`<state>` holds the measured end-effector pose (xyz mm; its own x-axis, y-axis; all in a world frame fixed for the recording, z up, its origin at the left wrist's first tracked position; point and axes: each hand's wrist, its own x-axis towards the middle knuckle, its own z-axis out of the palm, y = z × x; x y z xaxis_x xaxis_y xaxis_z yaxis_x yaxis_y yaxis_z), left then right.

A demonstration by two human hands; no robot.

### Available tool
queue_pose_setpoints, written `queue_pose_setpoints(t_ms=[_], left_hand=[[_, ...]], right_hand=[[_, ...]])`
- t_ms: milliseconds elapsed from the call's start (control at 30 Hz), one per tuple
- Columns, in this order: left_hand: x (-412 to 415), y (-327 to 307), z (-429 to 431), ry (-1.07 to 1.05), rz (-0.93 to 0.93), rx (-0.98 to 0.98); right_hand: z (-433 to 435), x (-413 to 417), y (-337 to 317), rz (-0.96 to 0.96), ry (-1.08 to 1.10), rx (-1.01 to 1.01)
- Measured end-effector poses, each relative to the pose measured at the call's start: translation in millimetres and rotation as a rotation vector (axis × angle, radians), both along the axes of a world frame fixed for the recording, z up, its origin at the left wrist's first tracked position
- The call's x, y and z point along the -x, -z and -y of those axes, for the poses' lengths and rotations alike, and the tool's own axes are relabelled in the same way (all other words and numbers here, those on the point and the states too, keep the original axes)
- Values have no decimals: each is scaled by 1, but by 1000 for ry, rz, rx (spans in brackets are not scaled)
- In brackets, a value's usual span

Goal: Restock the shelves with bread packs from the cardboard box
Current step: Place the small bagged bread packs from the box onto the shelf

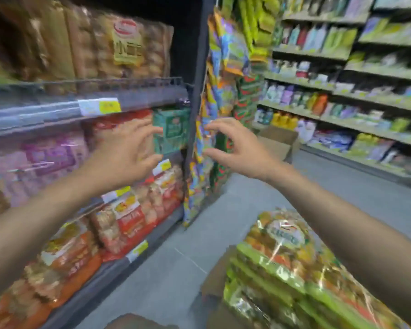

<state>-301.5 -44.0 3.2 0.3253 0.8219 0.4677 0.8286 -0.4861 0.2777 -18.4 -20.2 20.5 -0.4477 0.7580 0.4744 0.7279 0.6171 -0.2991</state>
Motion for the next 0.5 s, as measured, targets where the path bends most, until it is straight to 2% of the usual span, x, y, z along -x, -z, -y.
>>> queue_pose_setpoints(t_ms=[100,233,500], left_hand=[[-72,30,-11,146,41,89],[-151,65,-15,285,1,267],[-249,146,-30,261,-16,686]], right_hand=[[39,-84,24,27,224,98],[96,-174,61,19,519,250],[190,-274,162,-146,1039,482]])
